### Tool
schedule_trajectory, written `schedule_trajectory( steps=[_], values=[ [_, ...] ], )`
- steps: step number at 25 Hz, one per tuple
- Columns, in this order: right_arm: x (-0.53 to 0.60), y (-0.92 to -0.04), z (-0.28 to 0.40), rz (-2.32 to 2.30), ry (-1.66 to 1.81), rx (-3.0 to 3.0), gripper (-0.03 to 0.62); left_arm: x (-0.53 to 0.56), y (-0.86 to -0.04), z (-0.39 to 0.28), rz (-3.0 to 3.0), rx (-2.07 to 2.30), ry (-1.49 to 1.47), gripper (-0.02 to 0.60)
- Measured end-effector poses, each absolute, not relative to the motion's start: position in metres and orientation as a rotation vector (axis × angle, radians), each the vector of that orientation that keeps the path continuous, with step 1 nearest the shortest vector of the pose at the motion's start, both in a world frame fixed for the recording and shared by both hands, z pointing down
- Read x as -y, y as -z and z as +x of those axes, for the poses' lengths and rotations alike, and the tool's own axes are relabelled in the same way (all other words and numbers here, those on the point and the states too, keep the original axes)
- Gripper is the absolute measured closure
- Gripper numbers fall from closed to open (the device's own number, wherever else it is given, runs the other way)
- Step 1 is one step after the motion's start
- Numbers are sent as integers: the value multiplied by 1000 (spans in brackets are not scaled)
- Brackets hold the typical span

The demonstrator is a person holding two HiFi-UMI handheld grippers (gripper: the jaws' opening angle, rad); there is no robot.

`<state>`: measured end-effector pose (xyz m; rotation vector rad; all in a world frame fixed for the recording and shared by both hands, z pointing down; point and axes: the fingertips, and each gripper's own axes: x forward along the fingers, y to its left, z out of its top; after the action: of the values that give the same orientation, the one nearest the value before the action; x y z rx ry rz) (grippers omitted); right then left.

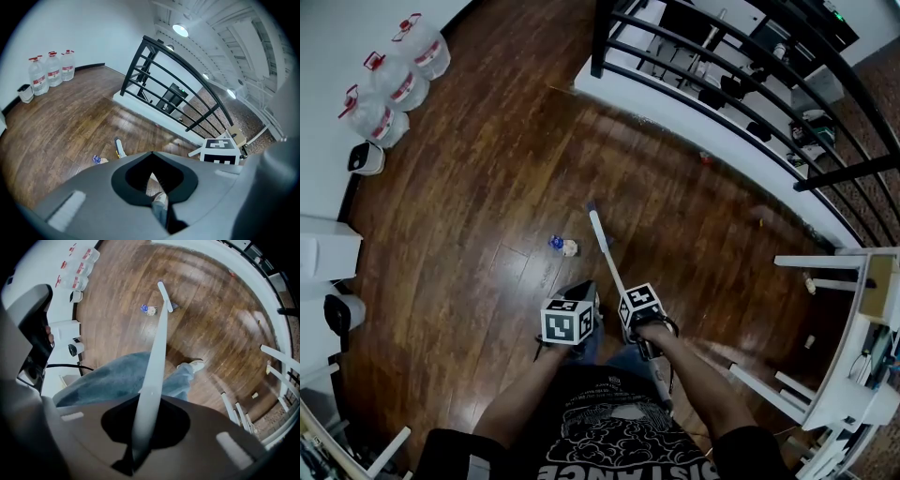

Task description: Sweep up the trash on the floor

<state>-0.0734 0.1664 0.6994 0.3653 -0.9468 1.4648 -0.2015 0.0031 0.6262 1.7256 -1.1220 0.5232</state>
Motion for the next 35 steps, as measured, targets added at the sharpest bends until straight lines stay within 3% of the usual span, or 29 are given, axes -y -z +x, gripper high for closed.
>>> schedule_trajectory(
  steps=[18, 35],
  values=[
    [-165, -686, -74, 400, -1480, 1016, 594, 12, -617, -182, 1790, 1076, -518, 577],
    [-139, -649, 107, 879, -1792, 942, 594, 59, -569, 3, 2120, 739, -631, 577]
  ],
)
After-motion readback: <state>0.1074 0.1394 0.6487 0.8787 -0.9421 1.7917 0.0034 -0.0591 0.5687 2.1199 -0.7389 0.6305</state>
